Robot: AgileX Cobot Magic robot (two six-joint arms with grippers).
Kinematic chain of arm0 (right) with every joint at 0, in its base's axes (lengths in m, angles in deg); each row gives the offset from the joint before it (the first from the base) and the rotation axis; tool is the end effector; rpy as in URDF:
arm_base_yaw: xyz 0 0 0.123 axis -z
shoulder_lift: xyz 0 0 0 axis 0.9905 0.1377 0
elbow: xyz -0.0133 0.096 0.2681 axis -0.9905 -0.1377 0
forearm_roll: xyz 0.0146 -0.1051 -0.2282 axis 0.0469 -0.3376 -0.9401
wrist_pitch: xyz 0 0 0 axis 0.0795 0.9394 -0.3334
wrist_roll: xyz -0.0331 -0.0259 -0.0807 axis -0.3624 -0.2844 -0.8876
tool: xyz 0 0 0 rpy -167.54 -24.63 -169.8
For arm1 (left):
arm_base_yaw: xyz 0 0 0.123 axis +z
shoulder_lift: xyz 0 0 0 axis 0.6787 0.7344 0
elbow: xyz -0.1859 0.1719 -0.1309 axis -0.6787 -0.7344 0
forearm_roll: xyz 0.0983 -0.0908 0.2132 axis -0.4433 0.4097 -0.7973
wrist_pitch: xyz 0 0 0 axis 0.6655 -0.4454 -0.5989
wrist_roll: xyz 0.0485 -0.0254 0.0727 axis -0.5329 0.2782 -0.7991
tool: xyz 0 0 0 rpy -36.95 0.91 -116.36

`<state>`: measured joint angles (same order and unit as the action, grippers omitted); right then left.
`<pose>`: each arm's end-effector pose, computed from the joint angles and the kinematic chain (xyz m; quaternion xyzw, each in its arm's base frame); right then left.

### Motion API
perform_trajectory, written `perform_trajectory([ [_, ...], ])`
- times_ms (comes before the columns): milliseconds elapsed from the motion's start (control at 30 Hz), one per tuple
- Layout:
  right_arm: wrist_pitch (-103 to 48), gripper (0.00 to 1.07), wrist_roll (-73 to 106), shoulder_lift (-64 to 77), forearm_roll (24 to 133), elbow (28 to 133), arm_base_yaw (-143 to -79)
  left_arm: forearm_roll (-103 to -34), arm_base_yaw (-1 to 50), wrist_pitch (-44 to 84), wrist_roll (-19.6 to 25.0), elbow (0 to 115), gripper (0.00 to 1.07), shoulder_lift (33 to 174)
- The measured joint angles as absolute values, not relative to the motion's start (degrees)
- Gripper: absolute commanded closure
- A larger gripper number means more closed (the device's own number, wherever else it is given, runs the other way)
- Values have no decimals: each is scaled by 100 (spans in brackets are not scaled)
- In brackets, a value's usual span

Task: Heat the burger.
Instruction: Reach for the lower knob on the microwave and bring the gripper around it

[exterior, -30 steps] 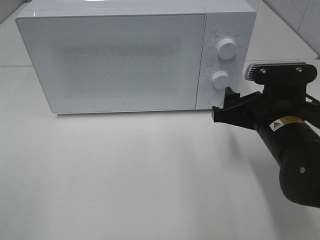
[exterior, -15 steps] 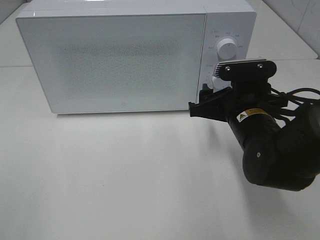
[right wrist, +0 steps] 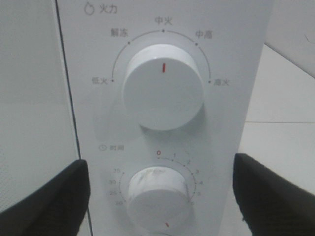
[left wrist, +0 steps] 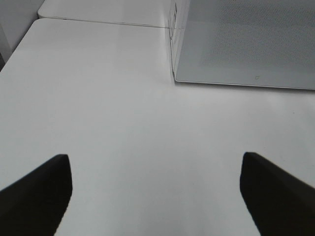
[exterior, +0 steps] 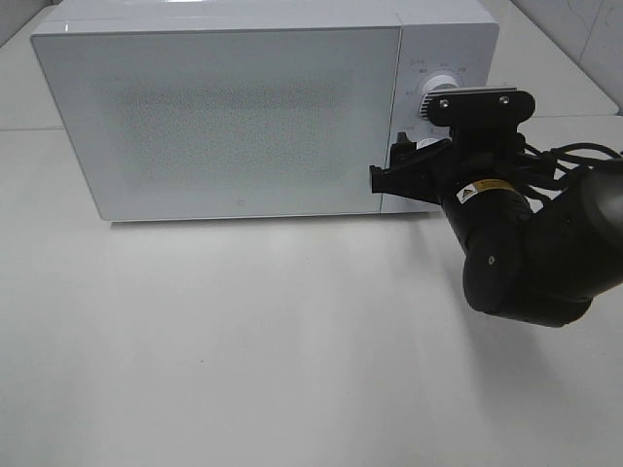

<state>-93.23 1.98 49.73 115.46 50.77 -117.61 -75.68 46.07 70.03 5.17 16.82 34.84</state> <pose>0.2960 0.1477 0.1379 -0.0469 0.7285 -0.0348 0.6826 -0.0074 -0.0102 0.2820 -0.0117 0.8466 -0.0409 0.5306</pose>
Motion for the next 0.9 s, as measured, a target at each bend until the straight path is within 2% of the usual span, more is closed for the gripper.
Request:
perform_trajectory([
  [633,-9317,31,313,5637,11495,5558,-11675,-7568,4607,7003,517,1682,22,3484],
  [900,-9311,35,313,5712,11489,5587,-11675,-7562,4607,7003,517,1682,22,3484],
])
